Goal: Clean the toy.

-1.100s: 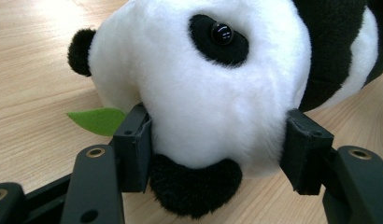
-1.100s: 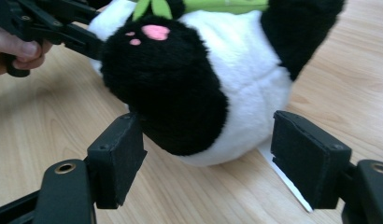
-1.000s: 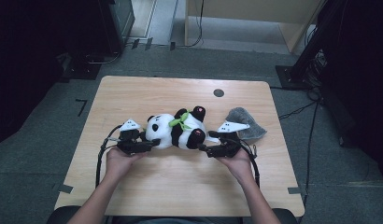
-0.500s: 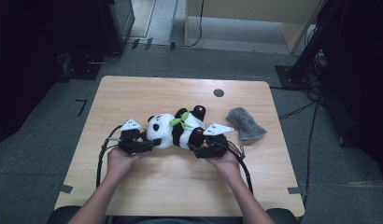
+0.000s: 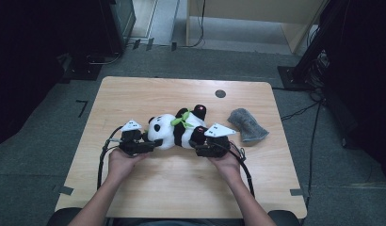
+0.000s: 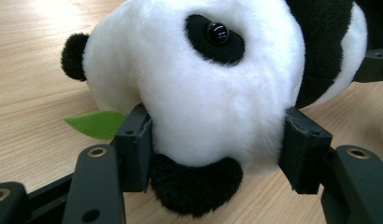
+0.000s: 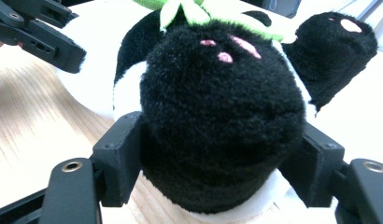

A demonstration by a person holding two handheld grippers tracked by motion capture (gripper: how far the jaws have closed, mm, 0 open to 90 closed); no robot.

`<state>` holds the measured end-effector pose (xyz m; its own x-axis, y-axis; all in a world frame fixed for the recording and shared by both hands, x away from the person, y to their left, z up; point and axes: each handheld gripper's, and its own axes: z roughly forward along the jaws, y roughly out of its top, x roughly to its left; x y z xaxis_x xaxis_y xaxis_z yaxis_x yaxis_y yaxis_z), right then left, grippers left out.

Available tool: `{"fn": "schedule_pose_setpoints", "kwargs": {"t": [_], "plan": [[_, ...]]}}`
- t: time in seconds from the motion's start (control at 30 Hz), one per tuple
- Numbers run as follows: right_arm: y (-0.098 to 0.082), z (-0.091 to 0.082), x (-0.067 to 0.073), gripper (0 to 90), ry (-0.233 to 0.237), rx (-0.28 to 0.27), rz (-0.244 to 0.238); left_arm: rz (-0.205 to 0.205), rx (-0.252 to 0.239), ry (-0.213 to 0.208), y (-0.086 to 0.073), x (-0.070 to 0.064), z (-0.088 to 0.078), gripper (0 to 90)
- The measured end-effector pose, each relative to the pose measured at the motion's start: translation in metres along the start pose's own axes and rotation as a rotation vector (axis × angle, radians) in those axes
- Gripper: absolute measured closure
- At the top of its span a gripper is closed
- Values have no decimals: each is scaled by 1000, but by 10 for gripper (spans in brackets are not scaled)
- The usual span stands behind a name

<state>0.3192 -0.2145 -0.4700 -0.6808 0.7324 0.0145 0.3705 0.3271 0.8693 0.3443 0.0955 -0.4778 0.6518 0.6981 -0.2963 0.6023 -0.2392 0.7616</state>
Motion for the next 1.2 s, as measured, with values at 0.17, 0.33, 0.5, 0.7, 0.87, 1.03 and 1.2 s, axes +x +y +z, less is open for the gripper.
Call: {"fn": "schedule_pose_setpoints", "kwargs": {"t": [0.17, 0.33, 0.5, 0.7, 0.87, 1.03, 1.2], "plan": [[-1, 3, -1, 281, 15, -26, 7, 6, 2, 4, 0, 0, 1, 383], [-1, 3, -2, 437, 13, -18, 27, 11, 0, 10, 0, -1, 1, 381], [13, -1, 3, 570, -16, 38, 36, -2, -28, 13, 3, 2, -1, 291], [33, -15, -4, 610, 8, 21, 128, -7, -87, -65, 14, 6, -10, 222], [45, -30, -9, 614, -14, 0, 148, 58, -81, -102, 19, 6, -18, 120], [49, -44, -18, 615, -23, -8, 177, 101, -87, -128, 20, 10, -24, 96], [56, -58, -24, 615, -2, -25, 210, 194, -110, -158, 19, 6, -29, 96]]}}
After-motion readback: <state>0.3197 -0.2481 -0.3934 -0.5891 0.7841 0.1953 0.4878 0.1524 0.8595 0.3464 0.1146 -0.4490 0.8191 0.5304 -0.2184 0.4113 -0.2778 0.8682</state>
